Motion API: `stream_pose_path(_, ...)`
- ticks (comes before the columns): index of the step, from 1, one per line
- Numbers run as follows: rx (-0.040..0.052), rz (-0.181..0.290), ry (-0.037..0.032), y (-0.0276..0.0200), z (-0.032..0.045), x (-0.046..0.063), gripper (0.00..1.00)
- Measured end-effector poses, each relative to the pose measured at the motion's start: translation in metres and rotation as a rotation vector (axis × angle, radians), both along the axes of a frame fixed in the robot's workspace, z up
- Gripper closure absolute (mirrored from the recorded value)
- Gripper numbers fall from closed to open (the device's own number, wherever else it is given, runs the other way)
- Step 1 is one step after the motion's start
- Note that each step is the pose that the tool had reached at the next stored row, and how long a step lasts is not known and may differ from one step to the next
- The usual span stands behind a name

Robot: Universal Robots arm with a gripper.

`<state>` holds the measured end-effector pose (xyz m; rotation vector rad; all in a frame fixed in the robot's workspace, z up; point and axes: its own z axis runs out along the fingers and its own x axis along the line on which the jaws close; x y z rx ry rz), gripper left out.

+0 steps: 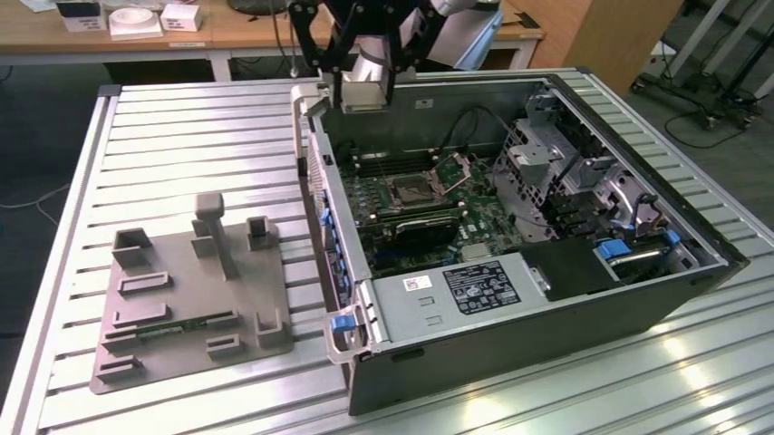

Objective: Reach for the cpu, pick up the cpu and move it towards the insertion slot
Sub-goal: 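Pick up the cpu and move it towards the insertion slot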

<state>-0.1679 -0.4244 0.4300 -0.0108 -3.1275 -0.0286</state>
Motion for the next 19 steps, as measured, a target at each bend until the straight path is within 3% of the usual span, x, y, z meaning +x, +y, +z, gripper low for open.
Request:
stream_pose_path(6,0.0,0.0,-0.0001,0.0037,-0.0036,0.008,0.45)
stream_pose_path(19,-0.0001,0.0,0.0,0.0043,-0.0074,0.015,0.45)
